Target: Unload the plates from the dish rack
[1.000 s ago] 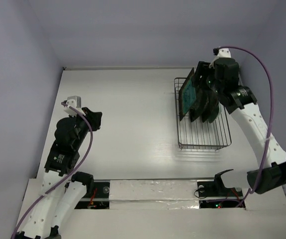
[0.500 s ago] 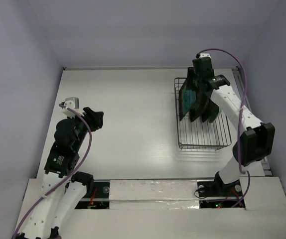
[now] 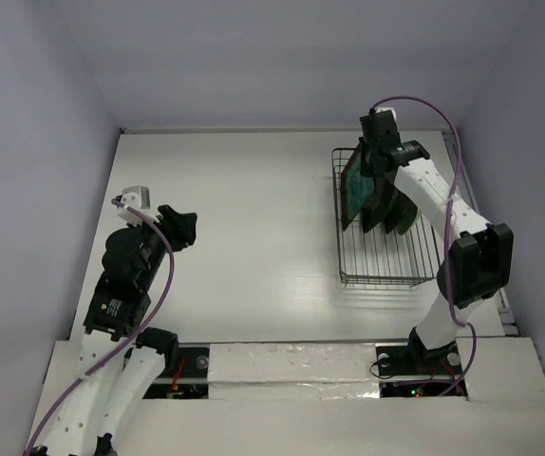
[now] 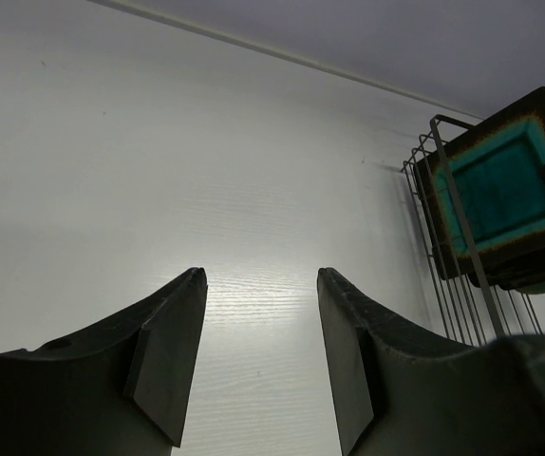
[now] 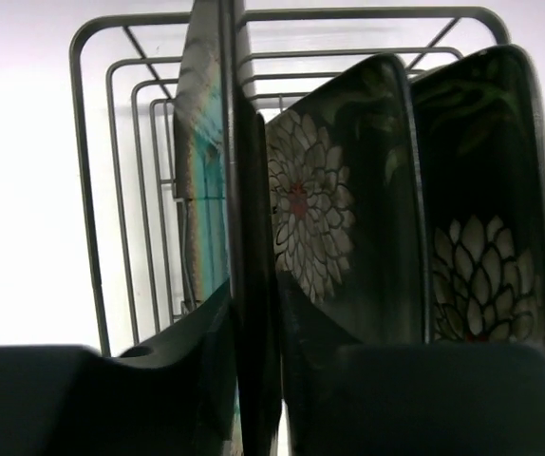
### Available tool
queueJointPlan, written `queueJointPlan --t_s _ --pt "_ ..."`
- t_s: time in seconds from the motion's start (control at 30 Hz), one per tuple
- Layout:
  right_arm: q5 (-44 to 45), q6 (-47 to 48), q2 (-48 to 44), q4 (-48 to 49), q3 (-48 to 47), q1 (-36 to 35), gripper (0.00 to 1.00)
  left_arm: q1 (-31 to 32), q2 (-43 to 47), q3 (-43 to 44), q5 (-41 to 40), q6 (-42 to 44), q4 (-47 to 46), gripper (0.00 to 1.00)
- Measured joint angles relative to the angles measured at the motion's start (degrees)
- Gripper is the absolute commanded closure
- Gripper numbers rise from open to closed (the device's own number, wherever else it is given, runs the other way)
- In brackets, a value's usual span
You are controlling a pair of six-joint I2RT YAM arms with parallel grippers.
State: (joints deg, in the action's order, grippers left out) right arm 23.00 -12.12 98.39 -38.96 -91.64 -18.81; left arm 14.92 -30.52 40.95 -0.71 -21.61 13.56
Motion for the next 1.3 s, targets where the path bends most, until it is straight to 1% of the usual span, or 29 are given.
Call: queueJointPlan --t_s 0.03,0.13,0.17,0.2,0.23,0.5,0.77,0.87,1.0,1.13,1.2,1.3 --pt "0.44 0.17 0.02 -0.31 -0.42 -0.02 0.83 0.00 0.00 0.00 0.00 0.00 0.00 0.53" --pt "1.55 1.51 0.39 -1.79 -1.27 -0.04 0.92 0.00 0.02 0.00 0.02 0.00 0.00 0.53" --pt "1.66 2.08 0.48 -1.99 -1.51 -0.04 0.98 0.00 0.02 0.00 0.02 0.00 0.00 0.53" --pt "1.70 2.36 0.63 -2.25 -1.77 -0.09 0.98 0.00 0.02 0.00 0.02 0.00 0.00 0.53" --pt "1.73 2.67 0.68 -2.62 -2.08 -0.20 1.00 0.00 0.02 0.00 0.02 0.00 0.00 0.53" --pt "2.49 4.39 1.64 -6.54 -5.84 -0.94 1.00 0.00 0.20 0.00 0.15 0.00 0.00 0.53" --pt "6.51 6.40 0.20 -10.84 -12.74 -2.34 1.00 0.00 0.55 0.00 0.20 -0.02 -0.02 0.53" --pt "7.69 6.51 -2.45 -12.02 -14.49 -2.71 1.00 0.00 0.66 0.00 0.20 -0.11 -0.02 0.53" --pt "7.93 5.64 -8.28 -12.02 -16.50 -4.48 1.00 0.00 0.68 0.00 0.20 -0.44 -0.02 0.52" --pt "4.55 2.71 -13.57 -8.96 -17.09 -8.24 1.00 0.00 0.79 -0.02 0.20 -1.09 -0.11 0.53" --pt "2.56 0.59 -14.12 -6.51 -17.11 -10.45 1.00 0.00 0.87 0.00 0.20 -1.29 -0.13 0.55" --pt "-1.40 -3.96 -11.54 -0.85 -16.98 -13.70 1.00 0.00 1.44 -0.02 0.17 -1.44 -0.09 0.66"
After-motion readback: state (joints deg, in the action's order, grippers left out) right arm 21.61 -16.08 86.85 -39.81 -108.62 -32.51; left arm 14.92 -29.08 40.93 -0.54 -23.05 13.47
